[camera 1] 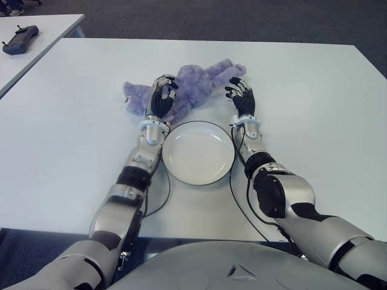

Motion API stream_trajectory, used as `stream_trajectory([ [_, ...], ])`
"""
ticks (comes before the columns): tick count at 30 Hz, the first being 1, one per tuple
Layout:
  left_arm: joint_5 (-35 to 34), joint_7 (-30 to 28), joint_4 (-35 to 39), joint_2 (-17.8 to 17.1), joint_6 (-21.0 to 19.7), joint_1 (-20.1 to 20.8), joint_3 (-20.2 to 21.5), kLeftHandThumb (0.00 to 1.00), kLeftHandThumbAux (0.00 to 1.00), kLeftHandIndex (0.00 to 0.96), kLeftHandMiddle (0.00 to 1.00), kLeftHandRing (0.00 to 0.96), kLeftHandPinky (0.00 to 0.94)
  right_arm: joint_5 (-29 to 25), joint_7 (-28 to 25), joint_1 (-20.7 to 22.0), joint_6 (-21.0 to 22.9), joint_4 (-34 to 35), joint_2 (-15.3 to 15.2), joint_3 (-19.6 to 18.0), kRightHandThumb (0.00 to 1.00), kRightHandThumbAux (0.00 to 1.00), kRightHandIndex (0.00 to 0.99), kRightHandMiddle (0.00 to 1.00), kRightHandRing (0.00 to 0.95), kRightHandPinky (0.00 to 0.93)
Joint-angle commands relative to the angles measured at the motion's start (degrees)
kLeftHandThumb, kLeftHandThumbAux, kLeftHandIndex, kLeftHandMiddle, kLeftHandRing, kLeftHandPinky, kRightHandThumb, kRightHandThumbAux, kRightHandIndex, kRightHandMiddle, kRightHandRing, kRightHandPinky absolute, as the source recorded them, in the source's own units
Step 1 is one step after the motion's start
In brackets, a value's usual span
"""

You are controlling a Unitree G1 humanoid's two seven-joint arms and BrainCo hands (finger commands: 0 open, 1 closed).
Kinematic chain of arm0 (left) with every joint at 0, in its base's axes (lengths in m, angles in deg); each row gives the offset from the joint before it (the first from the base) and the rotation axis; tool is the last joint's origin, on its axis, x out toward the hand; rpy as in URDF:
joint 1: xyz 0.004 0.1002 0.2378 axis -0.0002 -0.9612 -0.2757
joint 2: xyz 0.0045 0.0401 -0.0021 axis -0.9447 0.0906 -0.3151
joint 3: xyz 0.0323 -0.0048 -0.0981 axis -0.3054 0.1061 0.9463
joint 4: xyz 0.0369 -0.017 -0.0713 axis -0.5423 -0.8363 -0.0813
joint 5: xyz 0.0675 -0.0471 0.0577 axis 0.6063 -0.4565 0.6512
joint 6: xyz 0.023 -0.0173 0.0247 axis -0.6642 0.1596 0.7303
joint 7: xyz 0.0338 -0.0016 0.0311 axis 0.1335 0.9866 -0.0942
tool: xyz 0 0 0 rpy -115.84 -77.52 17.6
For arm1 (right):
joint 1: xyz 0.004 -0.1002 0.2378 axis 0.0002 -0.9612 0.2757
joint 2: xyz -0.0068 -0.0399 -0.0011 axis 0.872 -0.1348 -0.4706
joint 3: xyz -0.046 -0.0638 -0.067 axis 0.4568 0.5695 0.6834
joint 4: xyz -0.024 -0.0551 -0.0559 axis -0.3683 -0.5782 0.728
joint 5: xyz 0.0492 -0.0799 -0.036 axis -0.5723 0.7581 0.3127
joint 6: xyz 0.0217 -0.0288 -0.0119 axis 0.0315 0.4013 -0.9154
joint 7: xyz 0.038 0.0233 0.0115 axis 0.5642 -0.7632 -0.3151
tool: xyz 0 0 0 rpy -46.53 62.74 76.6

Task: Put the doll into the plate.

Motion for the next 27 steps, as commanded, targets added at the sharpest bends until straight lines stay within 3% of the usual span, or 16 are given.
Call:
stream_trajectory([
  [1, 0.5, -0.97, -3.82, 0.28, -9.97, -7.29, -0.11, 0.746, 0.697, 0.441, 0.907, 0.886, 0.885, -1.16, 0.75, -11.72, 4.98, -6.46, 6.31, -1.17, 0.769, 0.869, 0.236, 0.223, 0.298, 0.359],
  [16, 0.96, -1.69, 3.13, -1.09, -15.09, -6.62, 1.69, 0.746, 0.696, 0.442, 0.877, 0.868, 0.869, -0.99, 0.65, -11.77, 4.83, -6.46, 6.32, -1.02, 0.823, 0.859, 0.239, 0.233, 0.314, 0.363],
  [20, 0.96, -2.09, 4.6, -1.62, -16.35, -6.2, 2.03, 0.746, 0.696, 0.442, 0.863, 0.86, 0.862, -0.84, 0.71, -11.77, 4.89, -6.46, 6.29, -0.88, 0.771, 0.865, 0.236, 0.244, 0.317, 0.352],
  [27, 1.74, -3.01, 7.3, -2.8, -19.21, -5.65, 1.8, 0.746, 0.696, 0.442, 0.848, 0.849, 0.858, -1.18, 0.83, -11.75, 4.67, -6.41, 6.46, -1.2, 0.788, 0.861, 0.241, 0.233, 0.313, 0.35],
])
